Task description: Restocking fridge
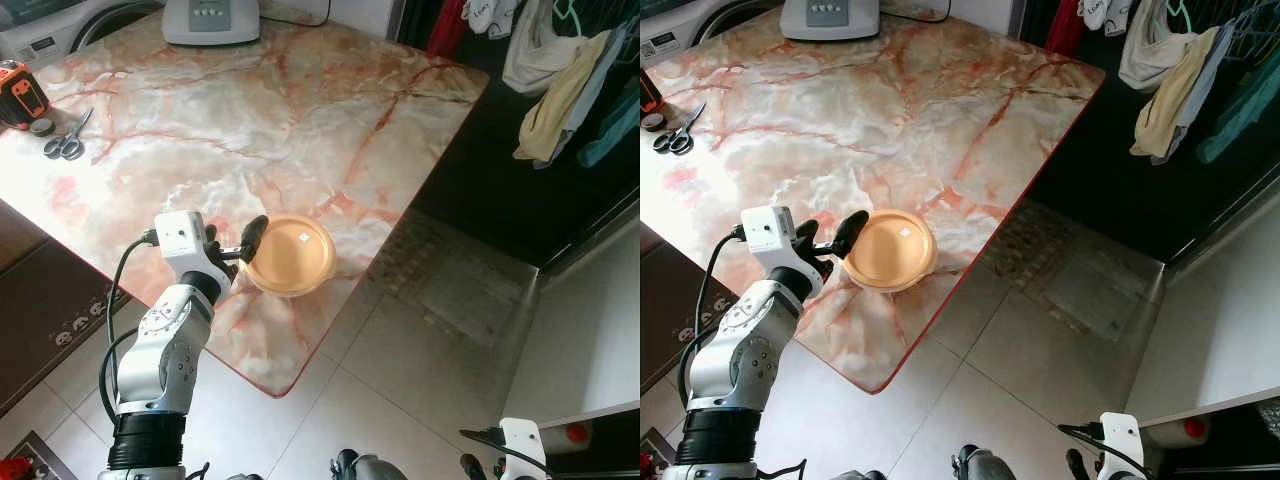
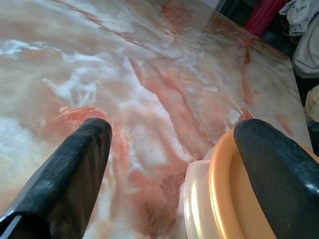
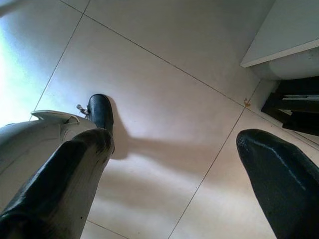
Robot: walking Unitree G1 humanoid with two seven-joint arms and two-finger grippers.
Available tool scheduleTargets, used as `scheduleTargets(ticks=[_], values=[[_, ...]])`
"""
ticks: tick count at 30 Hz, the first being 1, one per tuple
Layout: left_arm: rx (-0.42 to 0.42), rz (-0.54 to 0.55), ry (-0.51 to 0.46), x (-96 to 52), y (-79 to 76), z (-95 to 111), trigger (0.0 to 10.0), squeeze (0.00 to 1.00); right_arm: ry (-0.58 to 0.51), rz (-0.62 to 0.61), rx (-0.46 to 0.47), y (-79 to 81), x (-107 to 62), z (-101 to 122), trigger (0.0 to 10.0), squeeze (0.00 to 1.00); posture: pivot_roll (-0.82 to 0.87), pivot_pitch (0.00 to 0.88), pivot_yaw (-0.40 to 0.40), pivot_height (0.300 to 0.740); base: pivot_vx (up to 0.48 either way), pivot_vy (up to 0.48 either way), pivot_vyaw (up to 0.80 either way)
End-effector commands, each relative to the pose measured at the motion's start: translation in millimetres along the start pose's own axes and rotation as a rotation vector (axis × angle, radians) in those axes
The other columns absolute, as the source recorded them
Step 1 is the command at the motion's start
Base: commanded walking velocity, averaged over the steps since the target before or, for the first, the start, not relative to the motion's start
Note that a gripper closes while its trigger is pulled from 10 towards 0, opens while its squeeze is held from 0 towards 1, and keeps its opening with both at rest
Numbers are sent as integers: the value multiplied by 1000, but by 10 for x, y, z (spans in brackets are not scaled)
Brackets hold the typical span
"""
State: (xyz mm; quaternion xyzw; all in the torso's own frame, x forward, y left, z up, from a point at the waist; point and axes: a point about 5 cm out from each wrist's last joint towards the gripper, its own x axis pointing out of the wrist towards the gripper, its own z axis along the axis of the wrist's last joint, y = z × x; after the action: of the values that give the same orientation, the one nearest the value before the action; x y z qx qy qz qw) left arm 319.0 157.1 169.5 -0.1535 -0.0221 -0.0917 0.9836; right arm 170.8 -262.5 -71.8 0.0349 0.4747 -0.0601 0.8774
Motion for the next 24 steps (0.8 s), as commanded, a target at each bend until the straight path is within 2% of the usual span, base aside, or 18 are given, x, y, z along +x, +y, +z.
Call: scheduleTargets(ticks=[1,5,6,7,8,12,13,14,24], values=[[-2,-28,21,4,-34,-25,10000,0,38,-14,-1,-55,-25,-104,10000,0,-134,205,-56,740,0,0,0],[-40,-91,15,-12,-101,-28,10000,0,38,-14,-3,-56,-25,-102,10000,0,-133,206,-57,740,0,0,0],[-52,-102,18,-15,-118,-33,10000,682,38,-13,-4,-55,-25,-101,10000,0,-133,206,-57,740,0,0,0],[-52,-102,18,-15,-118,-33,10000,682,38,-13,-4,-55,-25,-101,10000,0,-133,206,-57,740,0,0,0],[-53,-106,27,-13,-131,-52,10000,1000,38,-13,-4,-55,-25,-101,10000,0,-133,206,-57,740,0,0,0],[-80,-109,49,5,-168,-113,10000,1000,37,-13,-3,-55,-24,-97,10000,0,-137,205,-59,740,0,0,0],[-86,-117,55,7,-183,-127,10000,576,37,-13,-3,-54,-24,-97,10000,0,-138,204,-59,740,0,0,0],[-93,-123,64,9,-197,-143,10000,0,37,-13,-2,-54,-24,-96,10000,0,-138,204,-59,740,0,0,0],[-176,-114,75,31,-205,-204,10000,0,35,-14,-2,-61,-26,-97,10000,0,-142,206,-64,740,0,0,0]])
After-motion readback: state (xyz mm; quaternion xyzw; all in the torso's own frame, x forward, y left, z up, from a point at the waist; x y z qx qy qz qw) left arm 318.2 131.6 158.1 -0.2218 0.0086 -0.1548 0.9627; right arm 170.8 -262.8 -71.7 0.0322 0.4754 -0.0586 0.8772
